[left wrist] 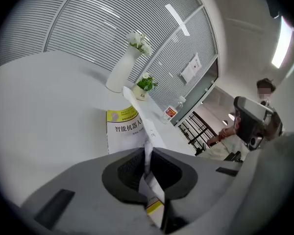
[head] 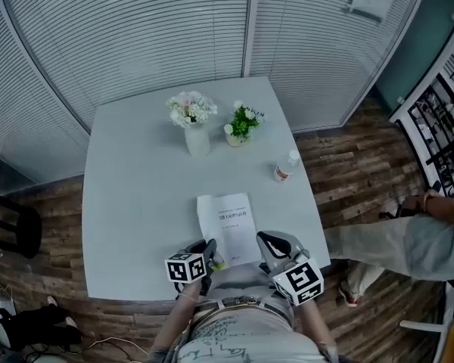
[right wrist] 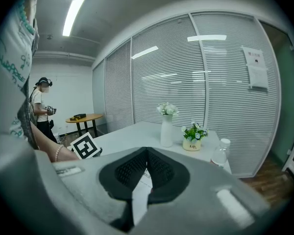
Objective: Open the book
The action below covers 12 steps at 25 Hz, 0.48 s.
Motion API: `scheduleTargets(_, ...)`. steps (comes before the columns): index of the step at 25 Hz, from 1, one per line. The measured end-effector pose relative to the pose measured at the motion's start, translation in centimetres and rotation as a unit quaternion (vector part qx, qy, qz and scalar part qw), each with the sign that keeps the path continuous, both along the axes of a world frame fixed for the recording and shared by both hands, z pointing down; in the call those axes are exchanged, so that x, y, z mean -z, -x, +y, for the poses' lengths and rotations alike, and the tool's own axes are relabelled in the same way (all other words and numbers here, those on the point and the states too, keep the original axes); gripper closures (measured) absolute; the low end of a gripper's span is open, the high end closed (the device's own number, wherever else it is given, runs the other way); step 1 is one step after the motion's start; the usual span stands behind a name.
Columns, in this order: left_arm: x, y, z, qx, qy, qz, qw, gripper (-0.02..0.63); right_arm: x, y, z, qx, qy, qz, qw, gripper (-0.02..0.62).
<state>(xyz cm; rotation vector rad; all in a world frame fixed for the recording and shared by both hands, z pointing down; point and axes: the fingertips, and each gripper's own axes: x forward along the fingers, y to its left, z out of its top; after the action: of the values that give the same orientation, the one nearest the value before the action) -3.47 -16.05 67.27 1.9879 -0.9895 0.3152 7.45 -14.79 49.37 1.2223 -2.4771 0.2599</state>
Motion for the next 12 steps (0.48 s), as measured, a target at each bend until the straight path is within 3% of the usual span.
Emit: scheduleTargets(12,-0.1,5.5,0.6,-0.013,-0.006,0.022,0.9997,0.577,-0.7,3.6,0.6,-0.018,0.003,0.008,1.000,0.594)
